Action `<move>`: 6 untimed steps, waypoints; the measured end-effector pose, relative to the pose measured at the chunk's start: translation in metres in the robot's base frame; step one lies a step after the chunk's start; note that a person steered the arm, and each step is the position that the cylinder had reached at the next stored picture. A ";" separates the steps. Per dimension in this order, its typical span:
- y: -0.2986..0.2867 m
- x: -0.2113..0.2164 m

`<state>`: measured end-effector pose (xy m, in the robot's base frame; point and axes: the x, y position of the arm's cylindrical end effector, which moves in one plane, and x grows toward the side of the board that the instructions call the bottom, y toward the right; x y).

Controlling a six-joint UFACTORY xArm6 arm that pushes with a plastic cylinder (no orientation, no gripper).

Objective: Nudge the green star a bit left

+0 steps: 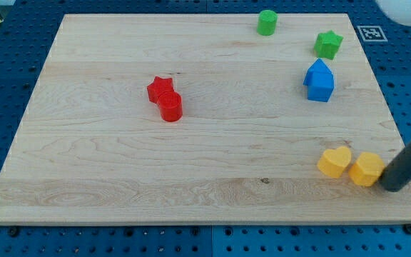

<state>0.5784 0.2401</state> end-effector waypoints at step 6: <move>0.077 -0.260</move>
